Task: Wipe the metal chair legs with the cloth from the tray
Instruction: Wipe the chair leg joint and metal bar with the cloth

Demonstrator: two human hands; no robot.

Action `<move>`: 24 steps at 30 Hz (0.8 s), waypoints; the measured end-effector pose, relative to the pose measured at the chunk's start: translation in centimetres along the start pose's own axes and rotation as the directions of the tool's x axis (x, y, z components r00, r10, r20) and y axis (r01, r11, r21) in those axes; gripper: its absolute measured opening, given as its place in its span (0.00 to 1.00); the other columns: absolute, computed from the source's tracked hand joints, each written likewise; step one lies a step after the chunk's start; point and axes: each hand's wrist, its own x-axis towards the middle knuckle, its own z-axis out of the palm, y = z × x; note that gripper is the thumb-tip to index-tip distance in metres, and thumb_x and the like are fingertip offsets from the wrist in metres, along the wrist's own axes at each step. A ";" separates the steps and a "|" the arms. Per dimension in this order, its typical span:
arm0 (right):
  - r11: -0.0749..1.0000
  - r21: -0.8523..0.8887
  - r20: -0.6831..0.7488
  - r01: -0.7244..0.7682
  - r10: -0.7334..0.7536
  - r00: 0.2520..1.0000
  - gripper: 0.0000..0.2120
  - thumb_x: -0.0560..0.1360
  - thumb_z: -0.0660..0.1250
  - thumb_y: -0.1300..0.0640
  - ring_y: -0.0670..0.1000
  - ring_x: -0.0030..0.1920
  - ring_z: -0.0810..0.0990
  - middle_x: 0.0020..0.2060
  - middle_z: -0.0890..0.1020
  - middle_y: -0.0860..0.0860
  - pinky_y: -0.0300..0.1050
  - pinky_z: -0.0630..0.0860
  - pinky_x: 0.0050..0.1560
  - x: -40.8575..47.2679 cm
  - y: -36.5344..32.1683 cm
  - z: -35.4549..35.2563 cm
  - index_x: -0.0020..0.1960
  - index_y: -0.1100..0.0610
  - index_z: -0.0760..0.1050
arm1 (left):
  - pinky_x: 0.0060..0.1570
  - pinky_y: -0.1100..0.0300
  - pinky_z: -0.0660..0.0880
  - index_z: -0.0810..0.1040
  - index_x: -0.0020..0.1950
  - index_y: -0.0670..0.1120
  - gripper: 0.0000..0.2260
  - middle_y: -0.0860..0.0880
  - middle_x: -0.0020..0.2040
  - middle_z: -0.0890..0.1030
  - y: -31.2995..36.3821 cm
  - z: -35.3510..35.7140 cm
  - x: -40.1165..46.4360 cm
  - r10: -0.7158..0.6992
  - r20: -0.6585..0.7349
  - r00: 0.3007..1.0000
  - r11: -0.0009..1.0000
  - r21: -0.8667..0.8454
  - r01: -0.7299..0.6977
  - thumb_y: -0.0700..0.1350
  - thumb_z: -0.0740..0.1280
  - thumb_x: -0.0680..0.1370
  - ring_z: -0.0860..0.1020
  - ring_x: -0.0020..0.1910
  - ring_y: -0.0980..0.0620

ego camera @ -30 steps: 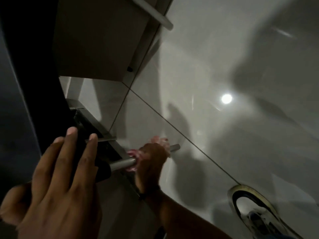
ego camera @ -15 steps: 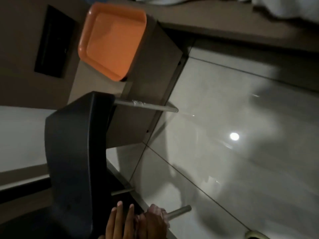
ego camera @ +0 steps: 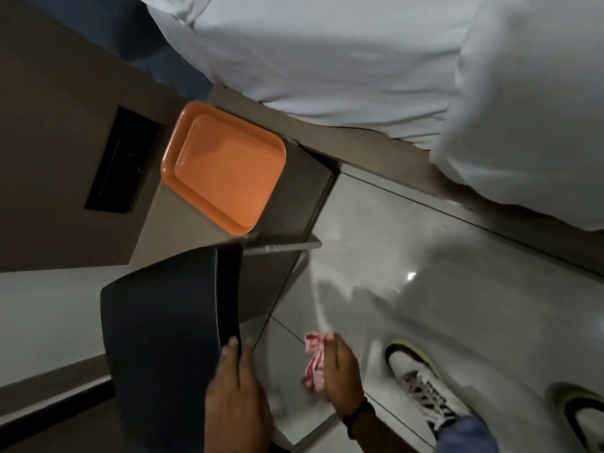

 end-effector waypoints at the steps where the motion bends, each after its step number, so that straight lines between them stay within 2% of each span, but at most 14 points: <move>1: 0.999 0.030 -0.071 0.025 -0.023 0.997 0.17 0.92 0.57 0.53 0.64 0.74 0.81 0.70 0.83 0.65 0.62 0.74 0.82 1.3 -2.1 0.6 0.67 0.61 0.80 | 0.71 0.44 0.71 0.68 0.79 0.42 0.27 0.39 0.82 0.64 -0.9 -1.5 2.6 0.001 -0.047 0.999 1.000 -0.017 -0.001 0.40 0.65 0.79 0.65 0.80 0.39; 3: 0.990 0.029 -0.135 0.140 -0.135 0.982 0.11 0.91 0.59 0.58 0.64 0.73 0.81 0.70 0.83 0.66 0.62 0.74 0.82 3.8 -6.5 2.4 0.66 0.59 0.79 | 0.76 0.42 0.63 0.67 0.80 0.41 0.24 0.37 0.80 0.66 -2.0 -4.1 8.5 0.022 -0.218 0.976 0.997 -0.072 -0.038 0.42 0.61 0.82 0.63 0.81 0.36; 4: 0.982 0.035 -0.164 0.187 -0.179 0.970 0.10 0.91 0.58 0.59 0.63 0.69 0.84 0.65 0.85 0.65 0.57 0.77 0.79 5.1 -8.2 3.6 0.61 0.56 0.79 | 0.77 0.41 0.61 0.66 0.79 0.40 0.23 0.36 0.79 0.67 -2.7 -5.2 11.4 0.028 -0.300 0.954 0.997 -0.066 -0.050 0.43 0.59 0.83 0.63 0.80 0.36; 5: 0.976 0.030 -0.180 0.215 -0.206 0.962 0.12 0.91 0.58 0.60 0.60 0.62 0.86 0.58 0.87 0.63 0.48 0.81 0.72 6.2 -9.9 4.7 0.55 0.53 0.79 | 0.76 0.41 0.61 0.66 0.78 0.40 0.22 0.36 0.78 0.68 -3.5 -6.2 14.2 0.046 -0.331 0.943 0.997 -0.049 -0.066 0.44 0.58 0.84 0.64 0.80 0.35; 7: 0.957 0.010 -0.214 0.289 -0.280 0.936 0.18 0.92 0.57 0.60 0.43 0.47 0.85 0.45 0.86 0.55 0.27 0.80 0.51 8.1 -12.3 6.1 0.46 0.48 0.76 | 0.72 0.40 0.66 0.69 0.74 0.40 0.20 0.36 0.72 0.73 -4.6 -7.6 18.8 0.069 -0.221 0.973 0.997 0.000 -0.071 0.46 0.56 0.83 0.70 0.74 0.35; 9: 0.940 -0.030 -0.248 0.339 -0.335 0.909 0.21 0.92 0.57 0.60 0.33 0.39 0.81 0.38 0.80 0.46 0.22 0.75 0.43 9.7 -14.0 7.3 0.43 0.47 0.74 | 0.64 0.42 0.70 0.74 0.66 0.40 0.15 0.36 0.62 0.78 -5.1 -6.9 20.7 0.090 -0.064 0.994 0.996 0.002 -0.090 0.46 0.56 0.84 0.75 0.63 0.35; 11: 0.936 -0.040 -0.304 0.349 -0.344 0.888 0.18 0.92 0.57 0.59 0.37 0.43 0.82 0.39 0.79 0.47 0.30 0.79 0.51 11.5 -14.5 7.9 0.46 0.55 0.77 | 0.62 0.42 0.70 0.75 0.60 0.39 0.12 0.36 0.57 0.78 -4.3 -5.0 20.2 0.146 -0.031 0.989 0.989 0.042 -0.145 0.45 0.57 0.84 0.76 0.57 0.34; 13: 0.922 -0.042 -0.325 0.384 -0.376 0.868 0.15 0.92 0.57 0.59 0.58 0.56 0.84 0.48 0.79 0.51 0.55 0.81 0.68 12.3 -14.1 8.2 0.53 0.61 0.79 | 0.62 0.41 0.71 0.75 0.59 0.38 0.11 0.36 0.54 0.78 -3.3 -3.3 18.8 0.165 -0.088 0.982 0.986 0.040 -0.162 0.43 0.59 0.84 0.75 0.54 0.35; 14: 0.916 -0.046 -0.326 0.398 -0.390 0.861 0.14 0.92 0.56 0.59 0.63 0.58 0.83 0.48 0.79 0.52 0.63 0.80 0.69 12.4 -13.7 8.2 0.53 0.59 0.77 | 0.62 0.40 0.72 0.75 0.59 0.37 0.11 0.36 0.54 0.78 -3.0 -2.4 18.1 0.150 -0.127 0.980 0.989 0.021 -0.149 0.43 0.60 0.84 0.75 0.54 0.35; 15: 0.914 -0.052 -0.317 0.403 -0.398 0.861 0.14 0.92 0.56 0.58 0.62 0.56 0.82 0.47 0.79 0.52 0.66 0.80 0.67 12.5 -13.2 8.1 0.52 0.57 0.76 | 0.62 0.39 0.72 0.75 0.61 0.37 0.11 0.36 0.54 0.77 -2.7 -1.7 17.4 0.145 -0.155 0.977 0.989 0.011 -0.145 0.43 0.60 0.83 0.75 0.54 0.35; 17: 0.902 -0.095 -0.276 0.421 -0.431 0.859 0.15 0.91 0.56 0.54 0.52 0.54 0.83 0.48 0.83 0.54 0.63 0.81 0.63 12.2 -12.3 8.0 0.54 0.59 0.78 | 0.65 0.37 0.71 0.74 0.65 0.37 0.13 0.37 0.56 0.77 -2.4 -0.7 15.7 0.164 -0.190 0.968 0.986 0.015 -0.164 0.41 0.61 0.83 0.75 0.56 0.35; 19: 0.886 -0.123 -0.216 0.448 -0.464 0.859 0.18 0.90 0.56 0.53 0.44 0.58 0.84 0.54 0.85 0.55 0.56 0.81 0.64 12.3 -11.2 7.8 0.60 0.62 0.81 | 0.70 0.36 0.68 0.74 0.68 0.37 0.15 0.36 0.60 0.77 -2.0 0.2 14.6 0.186 -0.205 0.961 0.982 0.007 -0.189 0.40 0.62 0.83 0.75 0.61 0.33; 22: 0.822 -0.179 -0.053 0.541 -0.557 0.829 0.16 0.90 0.58 0.59 0.57 0.68 0.84 0.64 0.86 0.58 0.60 0.77 0.76 13.5 -9.1 8.2 0.66 0.61 0.84 | 0.76 0.36 0.62 0.72 0.71 0.36 0.17 0.35 0.67 0.75 -1.7 0.6 14.3 0.164 -0.227 0.960 0.985 -0.010 -0.171 0.40 0.61 0.83 0.70 0.72 0.32; 24: 0.730 -0.260 0.051 0.632 -0.644 0.764 0.17 0.91 0.58 0.59 0.58 0.75 0.80 0.70 0.85 0.56 0.60 0.70 0.84 14.5 -7.5 9.0 0.70 0.57 0.85 | 0.79 0.37 0.59 0.70 0.72 0.36 0.18 0.35 0.70 0.74 -1.5 0.8 14.5 0.159 -0.241 0.957 0.987 0.004 -0.163 0.40 0.61 0.83 0.66 0.77 0.33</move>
